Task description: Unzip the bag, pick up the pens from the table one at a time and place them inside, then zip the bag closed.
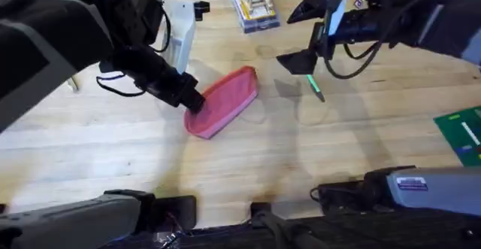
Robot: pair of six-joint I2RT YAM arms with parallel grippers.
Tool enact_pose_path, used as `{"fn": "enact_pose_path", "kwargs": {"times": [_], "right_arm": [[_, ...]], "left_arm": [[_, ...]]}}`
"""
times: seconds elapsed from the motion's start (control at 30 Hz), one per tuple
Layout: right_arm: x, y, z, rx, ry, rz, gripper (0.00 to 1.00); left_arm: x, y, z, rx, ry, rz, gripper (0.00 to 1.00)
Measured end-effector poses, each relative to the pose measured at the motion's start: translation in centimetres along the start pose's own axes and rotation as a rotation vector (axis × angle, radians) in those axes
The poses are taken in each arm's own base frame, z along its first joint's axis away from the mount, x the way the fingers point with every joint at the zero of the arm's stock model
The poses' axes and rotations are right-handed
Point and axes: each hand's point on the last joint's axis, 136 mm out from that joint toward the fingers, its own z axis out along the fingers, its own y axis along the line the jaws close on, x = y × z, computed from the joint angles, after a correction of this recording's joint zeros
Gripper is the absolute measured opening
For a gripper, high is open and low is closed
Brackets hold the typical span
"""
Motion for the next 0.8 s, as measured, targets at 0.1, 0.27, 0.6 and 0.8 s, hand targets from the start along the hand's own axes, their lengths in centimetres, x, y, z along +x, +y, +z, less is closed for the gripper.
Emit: {"fn": "enact_pose_path", "kwargs": {"times": [0.1, 0.27, 0.6, 0.8], "right_arm": [[0.4, 0.1, 1.2, -0.024, -0.010, -0.031, 0.996], [0.6, 0.1, 3.0, -0.060, -0.072, -0.092, 0.996], [2.6, 2.5, 6.2, -0.216, -0.175, -0.086, 0.980], [2.6, 3.3, 6.8, -0.239, -0.185, -0.121, 0.887]], "left_arm": [[0.0, 0.0, 0.0, 0.000, 0.000, 0.000, 0.043], [0.0, 0.0, 0.0, 0.000, 0.000, 0.000, 0.044], [0.0, 0.0, 0.0, 0.000, 0.000, 0.000, 0.047], [0.0, 0.0, 0.0, 0.000, 0.000, 0.000, 0.047]]}}
